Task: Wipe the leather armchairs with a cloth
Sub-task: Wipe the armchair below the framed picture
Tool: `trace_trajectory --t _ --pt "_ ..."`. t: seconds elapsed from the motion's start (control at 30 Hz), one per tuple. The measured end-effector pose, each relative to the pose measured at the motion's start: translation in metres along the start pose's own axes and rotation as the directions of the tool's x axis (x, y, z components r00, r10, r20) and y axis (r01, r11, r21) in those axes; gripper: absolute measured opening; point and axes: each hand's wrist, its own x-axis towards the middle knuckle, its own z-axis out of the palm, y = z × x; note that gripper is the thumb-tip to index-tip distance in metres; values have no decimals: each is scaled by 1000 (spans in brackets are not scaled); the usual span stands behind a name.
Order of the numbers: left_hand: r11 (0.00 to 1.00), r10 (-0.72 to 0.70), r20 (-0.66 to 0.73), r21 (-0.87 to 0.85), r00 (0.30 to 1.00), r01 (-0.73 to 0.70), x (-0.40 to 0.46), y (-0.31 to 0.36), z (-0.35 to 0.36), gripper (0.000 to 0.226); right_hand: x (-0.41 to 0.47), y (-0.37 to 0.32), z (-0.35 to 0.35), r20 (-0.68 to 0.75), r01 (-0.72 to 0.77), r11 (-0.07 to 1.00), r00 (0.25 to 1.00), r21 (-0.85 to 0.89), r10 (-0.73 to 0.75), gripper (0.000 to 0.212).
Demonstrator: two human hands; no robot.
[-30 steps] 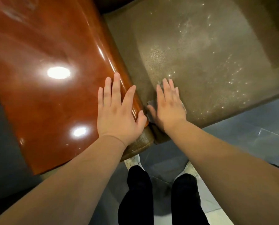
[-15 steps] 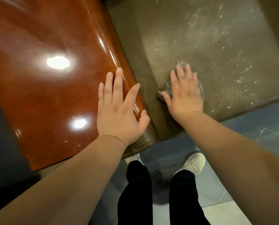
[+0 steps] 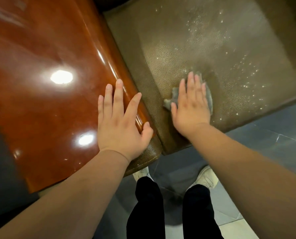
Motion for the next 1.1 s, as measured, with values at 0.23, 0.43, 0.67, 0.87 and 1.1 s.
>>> trace_trajectory --t 0.23,0.43,0.67,0.87,1.1 --pt "1000 13 -6 2 1000 -13 -3 -1 4 68 6 54 -11 99 544 837 838 -67 -537 78" --pt "997 74 19 17 997 -74 -3 2 -1 59 15 32 -15 44 34 997 999 -64 -32 79" --pt "995 88 48 33 995 -90 -4 2 -2 58 -36 64 -5 53 510 860 858 11 -510 78" --pt "996 75 55 40 996 -77 -2 5 -3 57 -36 98 -14 -31 -277 958 960 71 280 81" --pt "998 -31 106 48 994 26 8 18 -6 48 -54 76 -5 94 534 845 840 26 -534 72"
